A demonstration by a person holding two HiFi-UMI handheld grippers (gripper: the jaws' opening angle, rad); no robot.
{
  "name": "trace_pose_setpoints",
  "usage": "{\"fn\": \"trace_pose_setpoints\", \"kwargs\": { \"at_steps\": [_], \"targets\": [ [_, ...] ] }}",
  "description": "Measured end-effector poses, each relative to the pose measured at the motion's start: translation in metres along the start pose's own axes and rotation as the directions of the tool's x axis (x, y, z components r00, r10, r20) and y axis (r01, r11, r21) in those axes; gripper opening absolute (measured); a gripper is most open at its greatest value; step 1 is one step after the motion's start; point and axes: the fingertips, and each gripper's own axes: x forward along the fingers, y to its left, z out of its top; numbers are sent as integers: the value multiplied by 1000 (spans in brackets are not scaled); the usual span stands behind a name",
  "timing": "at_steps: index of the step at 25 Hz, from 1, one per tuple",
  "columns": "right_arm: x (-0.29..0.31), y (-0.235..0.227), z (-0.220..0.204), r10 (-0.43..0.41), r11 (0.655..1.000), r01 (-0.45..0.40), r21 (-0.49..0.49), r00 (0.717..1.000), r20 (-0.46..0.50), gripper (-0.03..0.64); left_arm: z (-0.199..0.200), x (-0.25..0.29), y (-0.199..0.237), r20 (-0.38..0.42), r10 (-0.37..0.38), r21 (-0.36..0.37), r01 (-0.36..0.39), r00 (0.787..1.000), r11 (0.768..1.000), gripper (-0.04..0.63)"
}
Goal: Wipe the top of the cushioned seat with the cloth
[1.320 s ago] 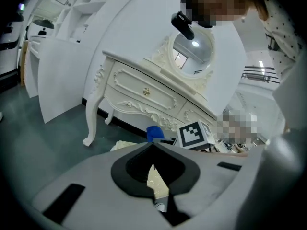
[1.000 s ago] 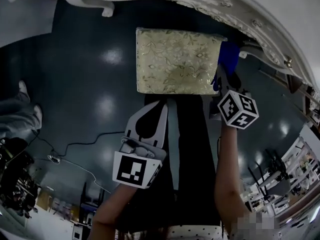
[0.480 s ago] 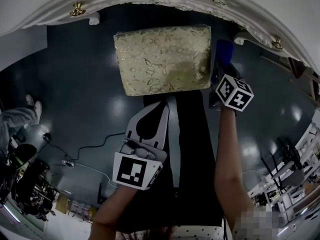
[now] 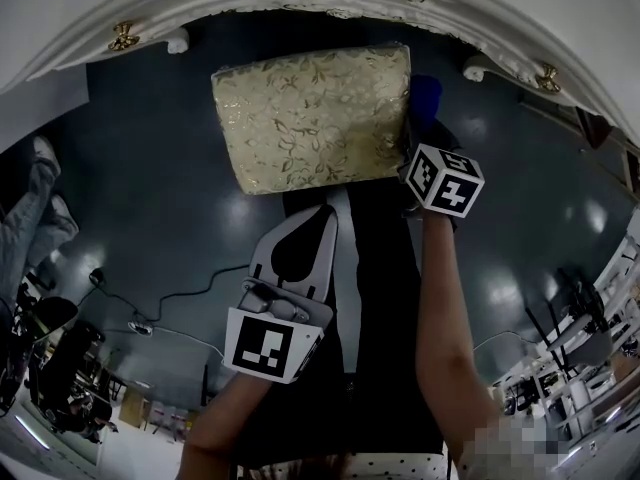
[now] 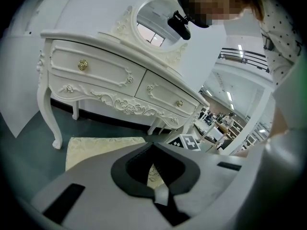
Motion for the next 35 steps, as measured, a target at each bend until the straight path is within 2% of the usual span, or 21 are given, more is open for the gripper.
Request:
{"fn": "trace_pose_setpoints", "kwargs": {
  "at_steps": [6,19,35],
  "targets": [
    [-9,13,2,27,1000,-27,-9,999,21,89,-2,-5,-5,9,0,5,0,1000,1000,-3],
    [-14,36,3,-4,1000,6,-28,999,46,89,-7,-30,14,32,25,-9,-25,999,1000,-3],
    [-11,67,0,-5,997,9,-76,999,51,89,-9,-47,35,50,45,-44,-43,998,998,-3]
  ]
}}
